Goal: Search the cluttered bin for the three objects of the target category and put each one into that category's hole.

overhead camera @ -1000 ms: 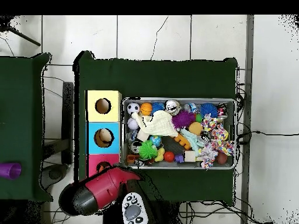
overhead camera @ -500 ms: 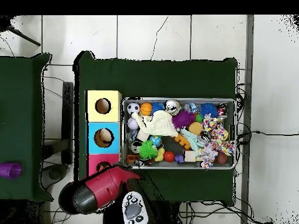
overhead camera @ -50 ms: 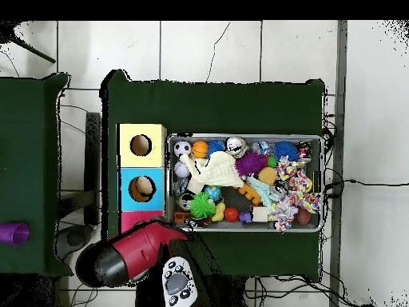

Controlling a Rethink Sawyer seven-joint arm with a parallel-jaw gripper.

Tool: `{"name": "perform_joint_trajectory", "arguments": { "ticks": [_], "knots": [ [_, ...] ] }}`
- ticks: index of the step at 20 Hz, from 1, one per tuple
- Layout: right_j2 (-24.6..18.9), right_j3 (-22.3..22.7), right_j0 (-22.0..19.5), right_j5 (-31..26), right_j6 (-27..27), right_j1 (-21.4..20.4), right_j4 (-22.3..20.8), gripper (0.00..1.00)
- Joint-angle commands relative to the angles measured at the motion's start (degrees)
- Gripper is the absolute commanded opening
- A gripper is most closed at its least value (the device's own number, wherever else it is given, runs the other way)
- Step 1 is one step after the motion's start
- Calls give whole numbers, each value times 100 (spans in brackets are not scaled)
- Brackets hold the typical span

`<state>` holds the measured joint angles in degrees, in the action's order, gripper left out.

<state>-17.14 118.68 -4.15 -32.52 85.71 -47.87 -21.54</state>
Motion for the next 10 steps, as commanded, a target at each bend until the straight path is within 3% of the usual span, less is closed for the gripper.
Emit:
{"name": "perform_joint_trajectory", "arguments": {
  "ticks": [1, 10],
  "knots": [
    [-64, -1172, 94, 615, 536, 1024, -253, 0],
    [-198, -1527, 87, 279, 277, 1092, -356, 0]
  ]
}}
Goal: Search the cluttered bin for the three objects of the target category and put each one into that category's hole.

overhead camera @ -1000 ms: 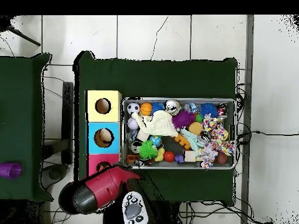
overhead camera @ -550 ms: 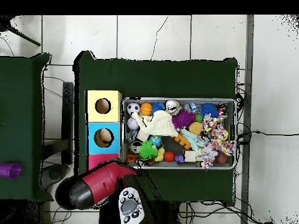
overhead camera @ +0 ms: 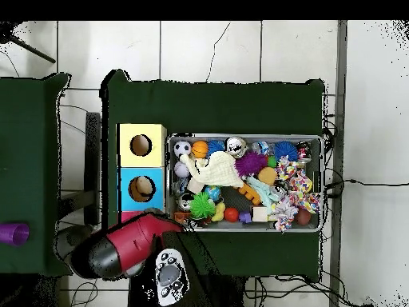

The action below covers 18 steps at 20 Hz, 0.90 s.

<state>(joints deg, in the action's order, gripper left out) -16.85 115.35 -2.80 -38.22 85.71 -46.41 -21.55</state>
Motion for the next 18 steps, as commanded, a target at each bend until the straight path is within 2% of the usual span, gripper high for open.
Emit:
{"name": "perform_joint_trajectory", "arguments": {
  "ticks": [1, 7, 9, 11, 13, 18],
  "knots": [
    [-256, -1276, -55, 772, 231, 966, -353, 0],
    [-360, -1358, -103, 606, 120, 1012, -383, 0],
    [-405, -1098, -143, 454, 269, 938, -127, 0],
    [-576, -804, -251, 806, 253, 936, -39, 0],
    [-655, -707, -276, 933, 253, 975, 10, 0],
    [-611, -902, -107, 869, 301, 1061, -53, 0]
  ]
}}
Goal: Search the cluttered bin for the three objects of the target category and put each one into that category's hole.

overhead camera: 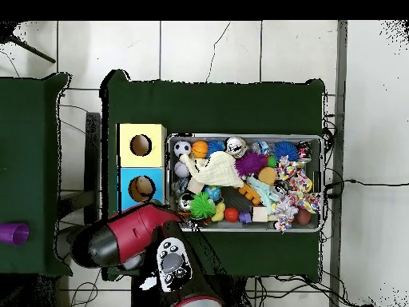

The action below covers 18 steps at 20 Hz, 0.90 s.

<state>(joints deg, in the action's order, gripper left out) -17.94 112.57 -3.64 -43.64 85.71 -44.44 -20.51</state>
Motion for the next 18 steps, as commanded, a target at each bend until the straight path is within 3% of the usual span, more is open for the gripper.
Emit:
{"name": "perform_joint_trajectory", "arguments": {
  "ticks": [1, 8, 12, 18],
  "knots": [
    [-525, -648, -24, 1436, 242, 878, -206, 0],
    [-555, -843, 0, 1493, -11, 1004, -477, 0],
    [-430, -933, 114, 1545, 162, 1148, -504, 0],
    [-454, -889, 70, 2170, 172, 1484, -629, 0]
  ]
}}
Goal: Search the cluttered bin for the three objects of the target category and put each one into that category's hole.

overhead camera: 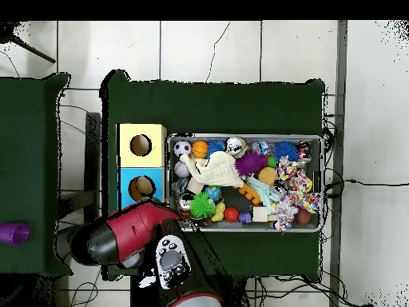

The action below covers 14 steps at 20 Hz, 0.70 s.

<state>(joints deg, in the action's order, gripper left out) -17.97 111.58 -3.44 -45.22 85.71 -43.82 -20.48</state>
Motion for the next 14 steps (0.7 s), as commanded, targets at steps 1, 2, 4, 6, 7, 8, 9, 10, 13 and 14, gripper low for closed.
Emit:
{"name": "perform_joint_trajectory", "arguments": {
  "ticks": [1, 2, 4, 6, 7, 8, 9, 10, 13, 14],
  "knots": [
    [-482, -743, 2, 2434, 139, 1455, -641, 0],
    [-483, -719, -8, 2481, 157, 1453, -639, 0],
    [-466, -625, -2, 2448, 221, 1332, -612, 0],
    [-466, -528, -21, 2513, 276, 1258, -581, 0],
    [-432, -516, 6, 2537, 331, 1237, -588, 0],
    [-408, -514, 28, 2515, 367, 1215, -583, 0],
    [-385, -512, 51, 2492, 404, 1194, -578, 0],
    [-357, -498, 80, 2488, 449, 1164, -581, 0],
    [-274, -466, 158, 2509, 577, 1112, -593, 0],
    [-254, -470, 175, 2502, 605, 1107, -589, 0]
  ]
}}
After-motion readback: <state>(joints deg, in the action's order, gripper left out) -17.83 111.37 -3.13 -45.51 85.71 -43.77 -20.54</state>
